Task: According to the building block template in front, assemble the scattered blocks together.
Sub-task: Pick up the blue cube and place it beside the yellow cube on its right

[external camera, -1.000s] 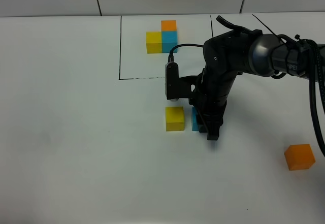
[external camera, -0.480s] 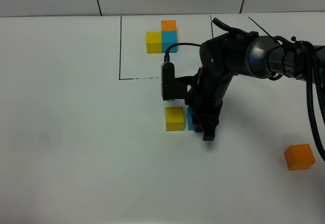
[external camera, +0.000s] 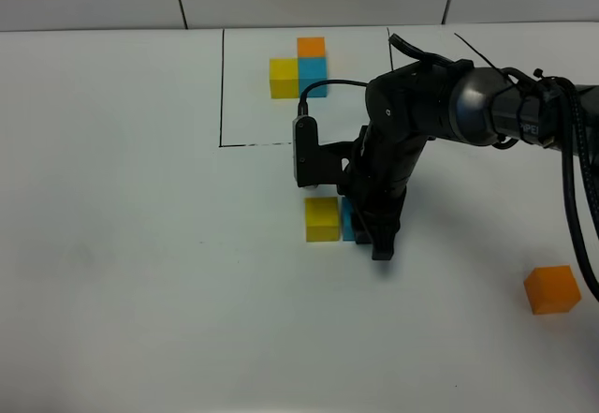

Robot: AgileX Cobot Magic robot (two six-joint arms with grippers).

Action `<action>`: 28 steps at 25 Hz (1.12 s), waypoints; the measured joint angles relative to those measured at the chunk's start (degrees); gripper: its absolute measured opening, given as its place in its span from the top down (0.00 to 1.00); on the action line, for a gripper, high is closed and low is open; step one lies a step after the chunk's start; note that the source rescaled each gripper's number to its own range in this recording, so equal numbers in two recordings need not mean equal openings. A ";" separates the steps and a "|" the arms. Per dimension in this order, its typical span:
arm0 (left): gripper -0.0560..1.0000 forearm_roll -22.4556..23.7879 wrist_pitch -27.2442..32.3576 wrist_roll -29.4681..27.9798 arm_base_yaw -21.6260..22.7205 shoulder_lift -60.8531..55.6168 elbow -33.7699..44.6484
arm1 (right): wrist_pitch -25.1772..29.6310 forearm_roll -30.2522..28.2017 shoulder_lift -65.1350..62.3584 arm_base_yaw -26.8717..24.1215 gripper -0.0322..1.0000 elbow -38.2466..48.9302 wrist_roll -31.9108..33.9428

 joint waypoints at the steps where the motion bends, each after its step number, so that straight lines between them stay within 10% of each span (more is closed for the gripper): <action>1: 0.31 0.00 0.00 0.00 0.00 0.00 0.00 | 0.00 0.05 0.00 0.00 0.95 0.00 -0.07; 28: 0.31 0.00 0.00 0.00 0.00 0.00 0.00 | -0.18 1.45 0.06 0.00 0.95 0.00 -0.14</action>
